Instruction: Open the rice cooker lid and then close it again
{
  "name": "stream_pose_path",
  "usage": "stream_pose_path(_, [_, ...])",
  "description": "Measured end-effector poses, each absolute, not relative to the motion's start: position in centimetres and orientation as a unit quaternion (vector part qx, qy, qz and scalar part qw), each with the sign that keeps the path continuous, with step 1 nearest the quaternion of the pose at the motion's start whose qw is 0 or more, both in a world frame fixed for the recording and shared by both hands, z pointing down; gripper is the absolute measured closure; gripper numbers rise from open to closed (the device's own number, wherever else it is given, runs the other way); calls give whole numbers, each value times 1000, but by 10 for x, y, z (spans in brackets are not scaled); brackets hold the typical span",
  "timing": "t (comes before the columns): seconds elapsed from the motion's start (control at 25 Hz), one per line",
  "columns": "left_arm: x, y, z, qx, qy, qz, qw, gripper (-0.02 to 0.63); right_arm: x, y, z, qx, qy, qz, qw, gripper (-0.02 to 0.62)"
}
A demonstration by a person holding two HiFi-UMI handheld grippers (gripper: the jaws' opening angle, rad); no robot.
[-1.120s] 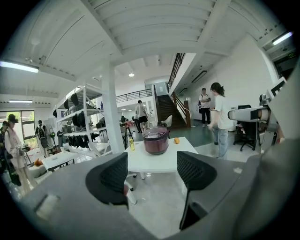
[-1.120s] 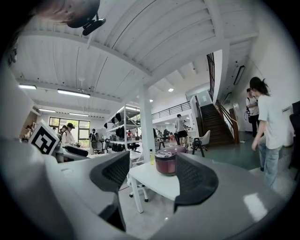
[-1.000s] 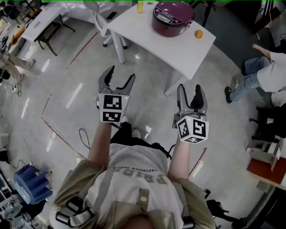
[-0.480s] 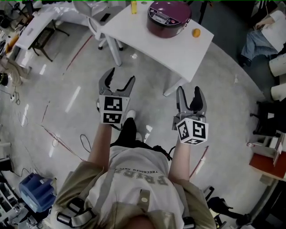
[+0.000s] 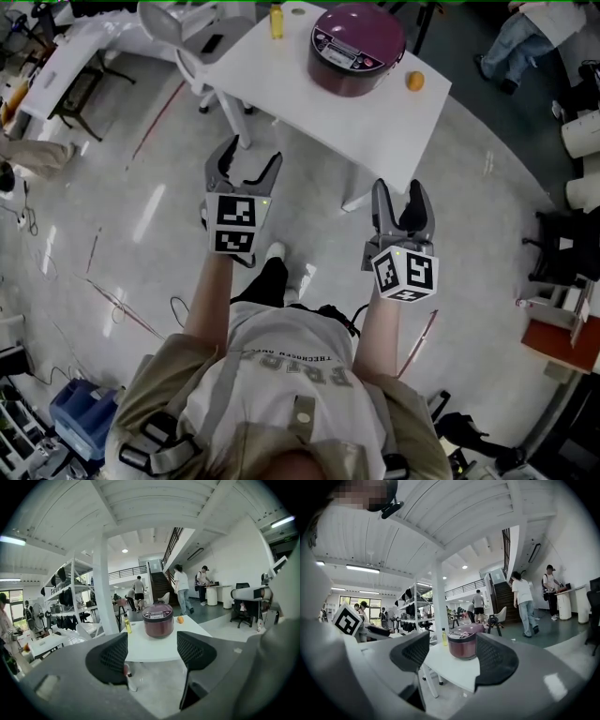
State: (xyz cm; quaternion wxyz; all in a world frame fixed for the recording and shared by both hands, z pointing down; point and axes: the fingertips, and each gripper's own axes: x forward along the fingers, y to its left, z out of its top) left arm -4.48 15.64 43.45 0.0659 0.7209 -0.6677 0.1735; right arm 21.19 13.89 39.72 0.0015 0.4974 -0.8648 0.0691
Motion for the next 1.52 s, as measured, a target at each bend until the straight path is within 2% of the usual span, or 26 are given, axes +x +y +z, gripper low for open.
stream_pose_path(0.6, [-89, 52, 422, 751, -636, 174, 33, 265, 157, 52, 378, 508, -859, 50, -32, 301])
stream_pose_path(1.52, [-101, 3, 454, 772, -604, 192, 56, 265, 128, 1, 406, 502, -861, 77, -6, 293])
